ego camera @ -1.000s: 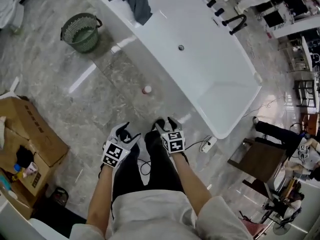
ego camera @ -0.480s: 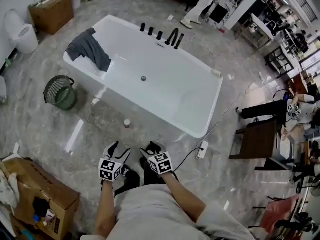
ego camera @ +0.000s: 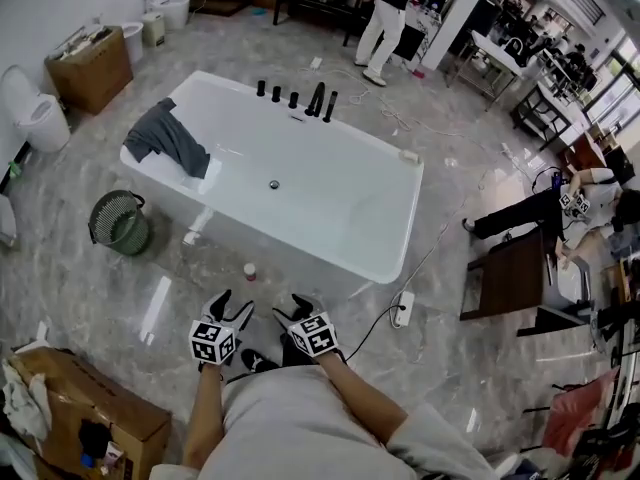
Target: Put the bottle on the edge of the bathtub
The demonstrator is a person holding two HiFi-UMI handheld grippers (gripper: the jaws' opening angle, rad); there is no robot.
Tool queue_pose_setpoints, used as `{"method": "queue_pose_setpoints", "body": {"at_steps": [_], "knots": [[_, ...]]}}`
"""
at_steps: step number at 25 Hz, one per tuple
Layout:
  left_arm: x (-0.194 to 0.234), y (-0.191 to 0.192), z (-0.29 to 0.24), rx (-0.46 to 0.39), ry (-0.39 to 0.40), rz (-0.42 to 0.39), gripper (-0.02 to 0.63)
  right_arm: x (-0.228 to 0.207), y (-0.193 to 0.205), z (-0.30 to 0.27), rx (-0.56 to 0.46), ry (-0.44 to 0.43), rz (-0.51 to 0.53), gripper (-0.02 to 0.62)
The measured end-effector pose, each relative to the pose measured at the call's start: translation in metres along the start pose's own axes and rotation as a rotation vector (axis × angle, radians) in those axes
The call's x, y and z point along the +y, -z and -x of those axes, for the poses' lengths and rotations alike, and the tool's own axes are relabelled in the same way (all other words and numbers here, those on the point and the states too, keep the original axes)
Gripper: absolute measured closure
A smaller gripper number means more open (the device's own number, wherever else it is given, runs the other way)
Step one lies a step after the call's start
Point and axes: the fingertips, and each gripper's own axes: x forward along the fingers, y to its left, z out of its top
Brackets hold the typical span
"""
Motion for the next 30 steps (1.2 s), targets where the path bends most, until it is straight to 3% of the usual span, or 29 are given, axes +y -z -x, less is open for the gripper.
{"method": "queue_pose_setpoints", "body": {"at_steps": [14, 24, 30], "knots": [[-0.004, -0.006, 0.004, -0.018, -0.010, -0.044, 0.283, 0.000, -0.007, -0.003, -0.006, -0.013, -0.005, 0.338], [0.009, -0.009, 0.008, -0.055, -0.043, -0.042, 0.426, -0.001, 0.000, -0.009, 0.026, -0.002, -0.004, 0.466], [0.007, -0.012, 0.009, -0.080, -0.032, -0.046, 0.476, -0.001, 0.000, -0.011, 0.016, 0.001, -0.007, 0.515]]}}
